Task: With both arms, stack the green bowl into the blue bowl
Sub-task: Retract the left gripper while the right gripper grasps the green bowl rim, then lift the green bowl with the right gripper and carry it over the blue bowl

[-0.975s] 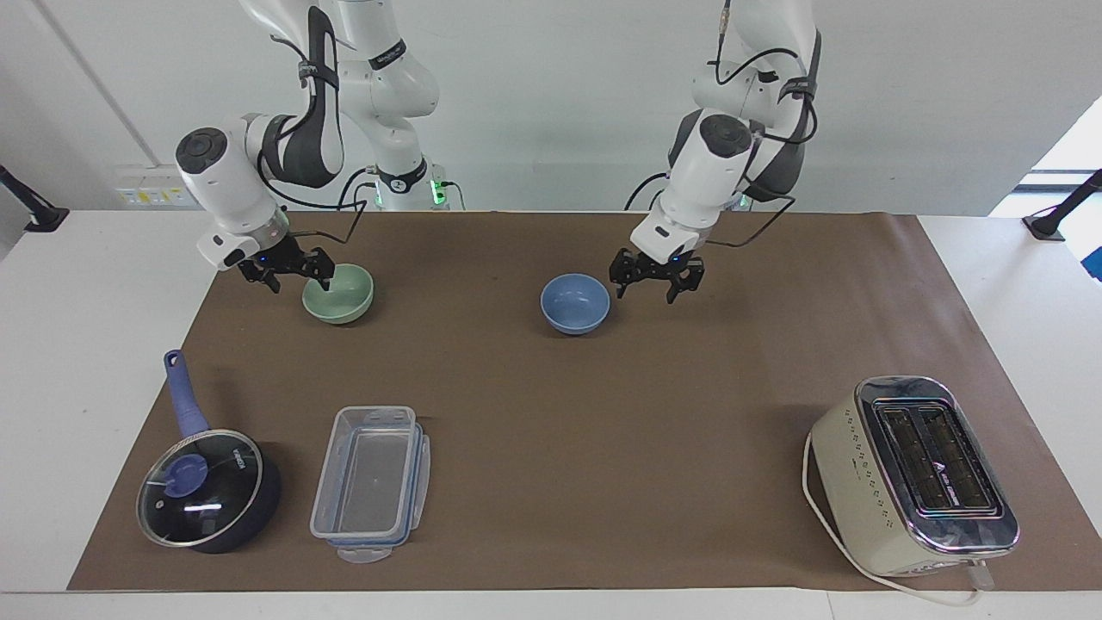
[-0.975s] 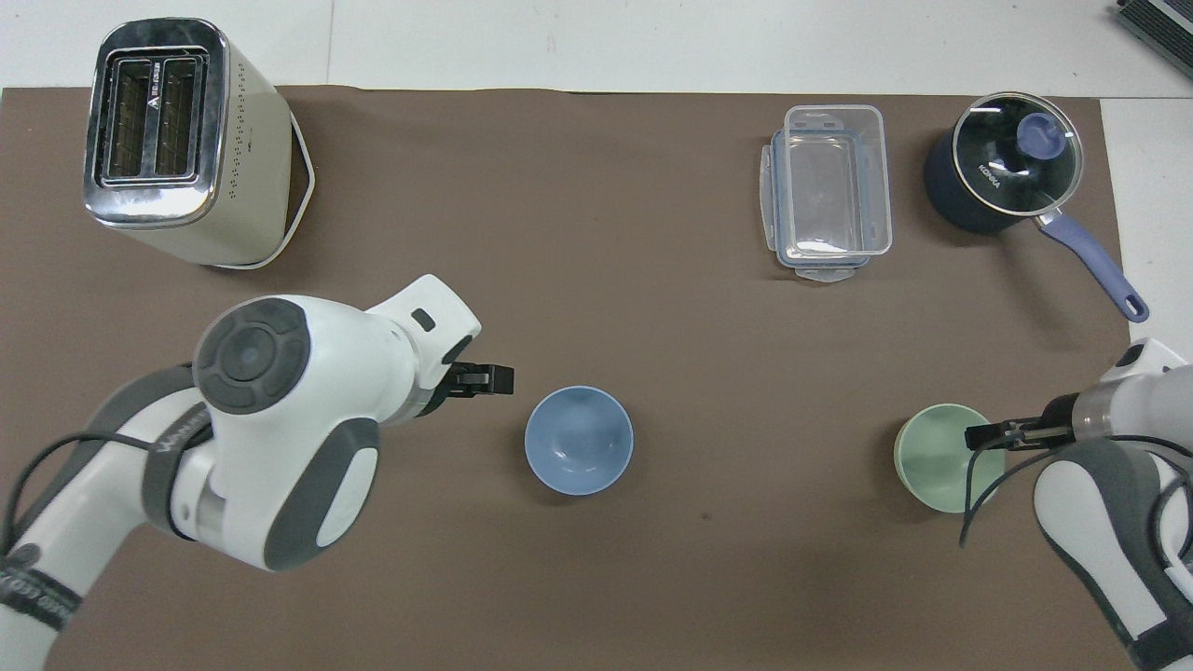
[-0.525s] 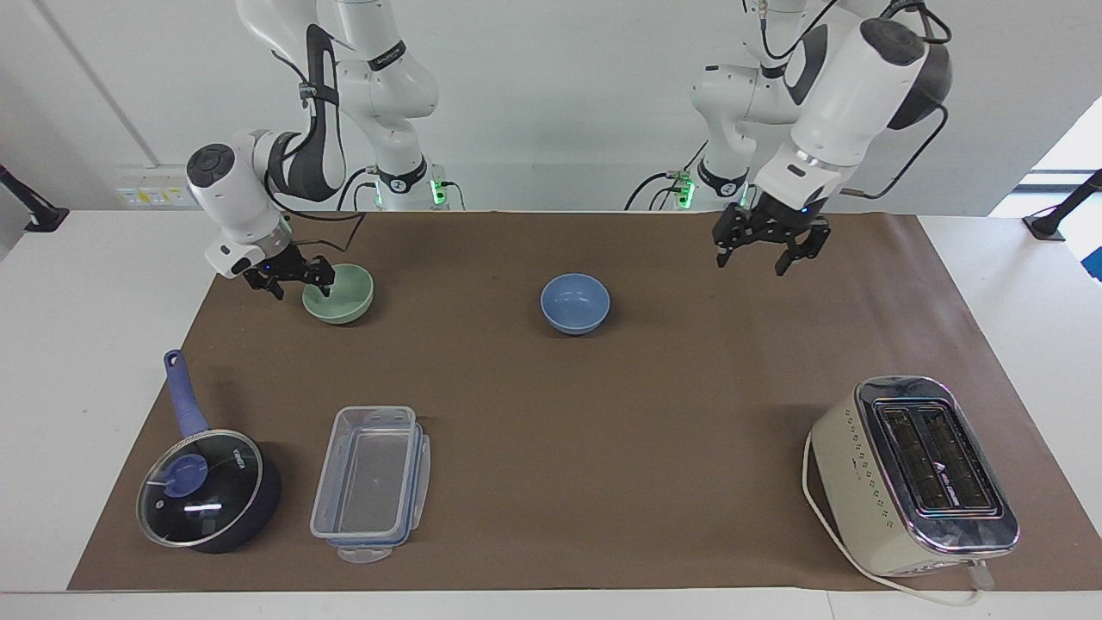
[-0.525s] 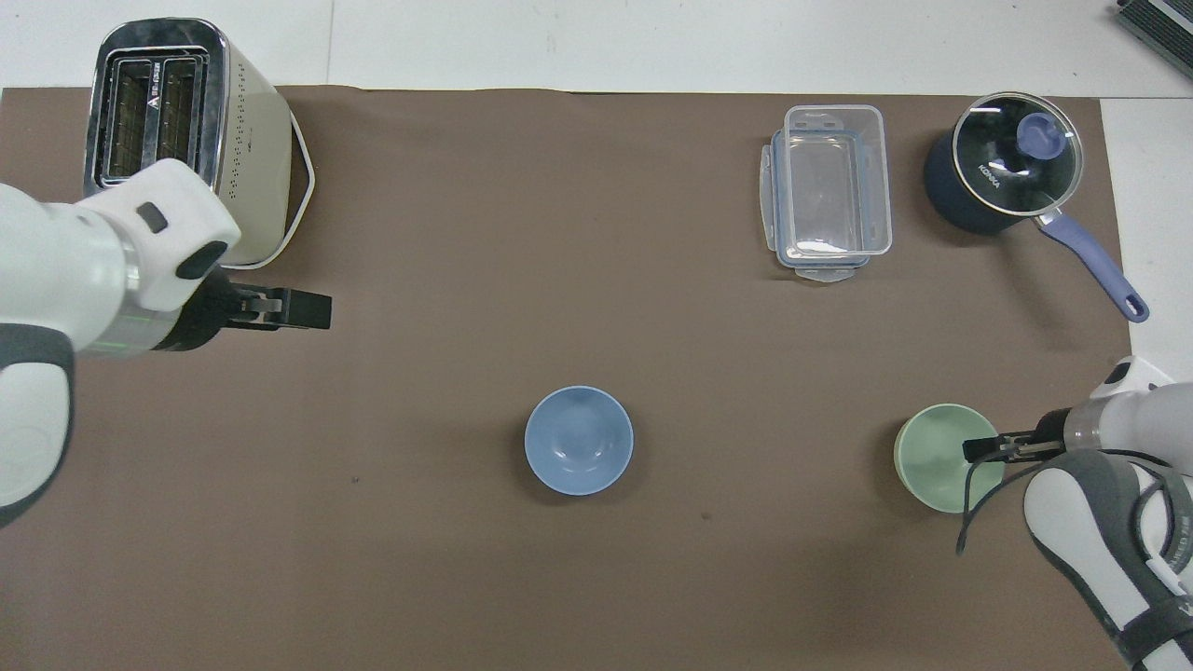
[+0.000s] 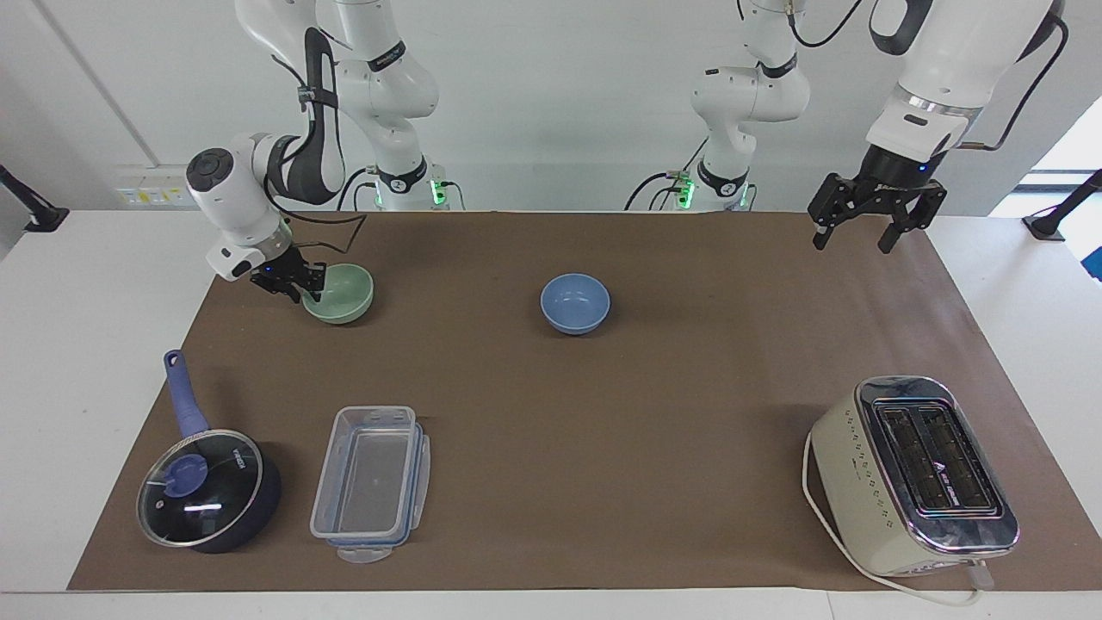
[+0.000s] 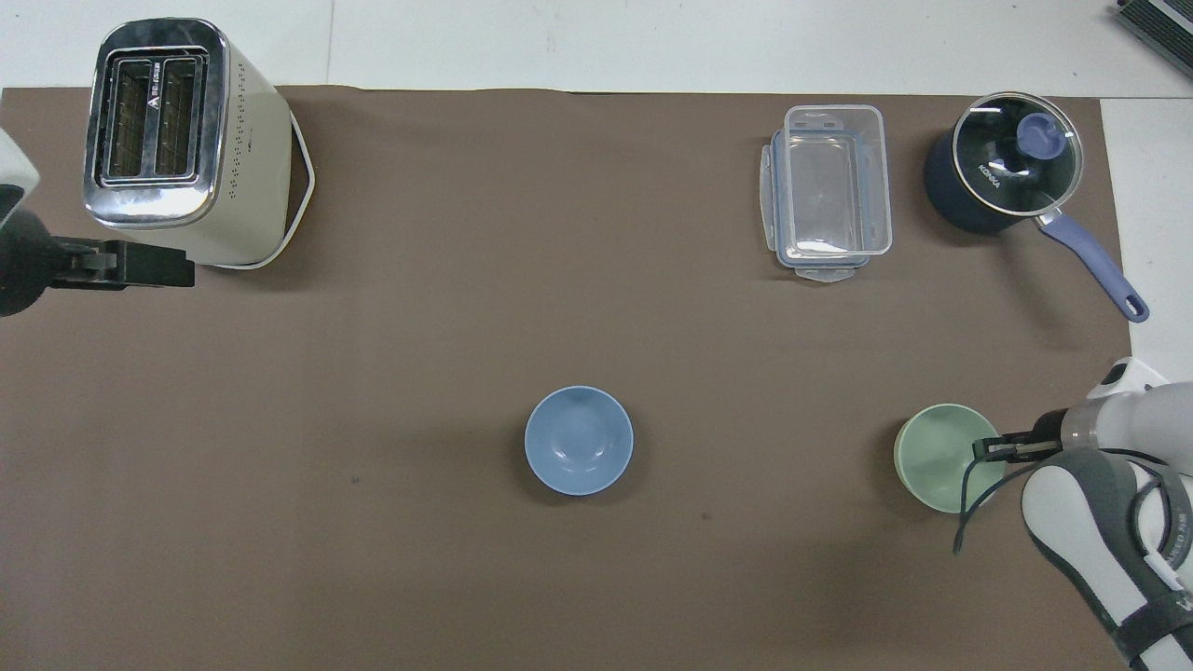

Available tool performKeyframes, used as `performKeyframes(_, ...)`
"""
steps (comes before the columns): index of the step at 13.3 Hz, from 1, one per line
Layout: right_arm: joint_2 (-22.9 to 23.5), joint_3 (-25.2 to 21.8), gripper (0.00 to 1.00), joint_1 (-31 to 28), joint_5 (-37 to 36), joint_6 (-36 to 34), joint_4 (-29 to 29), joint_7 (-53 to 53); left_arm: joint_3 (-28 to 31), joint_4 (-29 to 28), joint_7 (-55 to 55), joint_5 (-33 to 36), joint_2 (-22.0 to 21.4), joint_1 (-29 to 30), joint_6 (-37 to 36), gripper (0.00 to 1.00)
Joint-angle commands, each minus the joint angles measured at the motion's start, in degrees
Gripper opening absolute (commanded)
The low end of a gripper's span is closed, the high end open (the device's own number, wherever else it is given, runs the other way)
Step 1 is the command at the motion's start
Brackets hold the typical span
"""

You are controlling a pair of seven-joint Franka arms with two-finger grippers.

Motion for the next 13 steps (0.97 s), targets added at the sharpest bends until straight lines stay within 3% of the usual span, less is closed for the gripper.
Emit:
performKeyframes(1, 0.59, 0.19, 0.00, -0.68, 1.49, 0.92, 0.14, -1.39, -0.50, 4.74, 3.51, 0.87, 1.91, 2.98, -4.96, 1.00)
performKeyframes(3, -0.11, 0.28, 0.00, -0.07, 1.49, -1.61, 3.02, -1.48, -0.24, 4.83, 4.31, 0.78, 1.74, 3.25, -5.84, 1.00)
performKeyframes(6, -2.22, 1.15, 0.00, 0.46, 5.15, -10.83, 9.52, -1.39, -0.24, 4.66, 5.10, 0.61, 1.30, 3.16, -6.11, 1.00)
performKeyframes(9, -2.83, 1.77, 0.00, 4.32, 6.50, -17.69, 15.76, 2.37, -0.24, 4.83, 5.10, 0.43, 1.64, 3.16, -7.59, 1.00)
performKeyframes(13, -2.49, 1.77, 0.00, 11.87, 6.50, -18.78, 18.86, 11.59, -0.24, 5.89, 5.02, -0.01, 1.65, 3.16, -9.45, 1.00)
